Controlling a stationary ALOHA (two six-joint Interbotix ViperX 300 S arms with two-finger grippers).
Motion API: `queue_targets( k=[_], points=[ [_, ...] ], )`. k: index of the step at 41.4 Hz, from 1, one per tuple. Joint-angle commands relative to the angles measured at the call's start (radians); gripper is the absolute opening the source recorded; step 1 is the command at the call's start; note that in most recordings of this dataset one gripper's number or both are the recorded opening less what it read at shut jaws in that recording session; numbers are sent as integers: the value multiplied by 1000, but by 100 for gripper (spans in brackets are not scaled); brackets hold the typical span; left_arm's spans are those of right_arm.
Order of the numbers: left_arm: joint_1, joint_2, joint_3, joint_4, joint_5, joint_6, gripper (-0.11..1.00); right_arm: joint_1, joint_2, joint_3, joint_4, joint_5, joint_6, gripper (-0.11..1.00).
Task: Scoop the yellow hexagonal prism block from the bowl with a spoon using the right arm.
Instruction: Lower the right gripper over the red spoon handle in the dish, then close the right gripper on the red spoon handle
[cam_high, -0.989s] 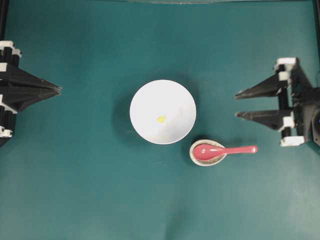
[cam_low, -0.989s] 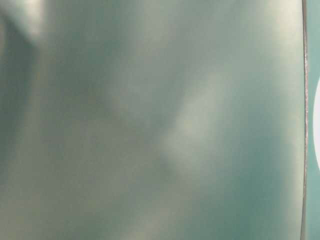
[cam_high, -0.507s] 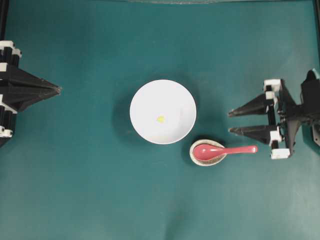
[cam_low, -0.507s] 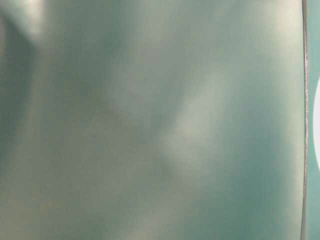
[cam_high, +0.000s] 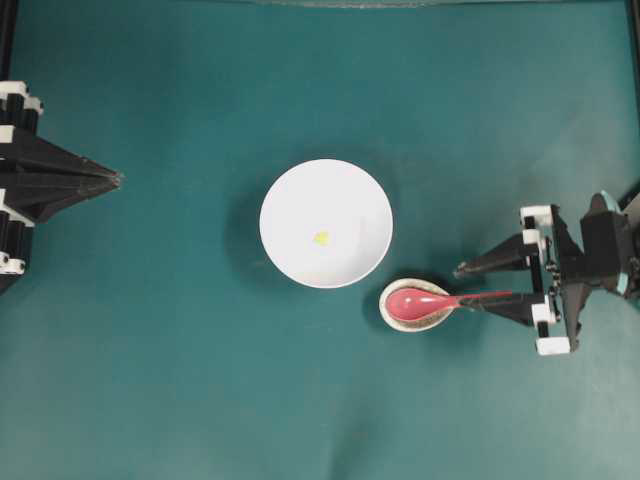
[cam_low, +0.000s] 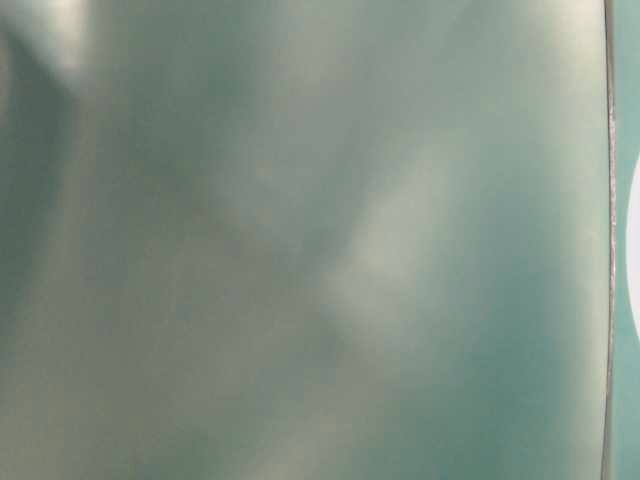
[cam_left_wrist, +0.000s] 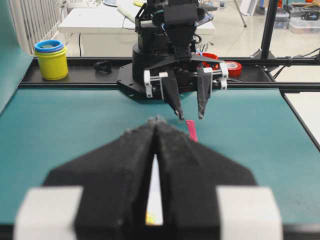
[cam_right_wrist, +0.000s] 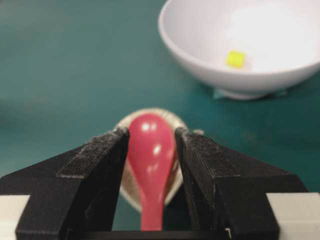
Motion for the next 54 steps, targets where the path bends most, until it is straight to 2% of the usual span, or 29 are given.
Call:
queue_targets(
  k=[1, 18, 31, 54],
  points=[
    [0, 5, -18, 2, -3, 2, 0, 26, 15, -5, 14, -18, 0, 50],
    [2, 5, -18, 2, -3, 2, 0, 54, 103, 3, 20, -20, 58, 50],
    [2, 5, -18, 2, -3, 0, 0, 54, 175, -8, 21, -72, 60, 50],
    [2, 8, -17, 2, -3, 2, 0, 55, 241, -18, 21, -80, 60, 49]
  ],
)
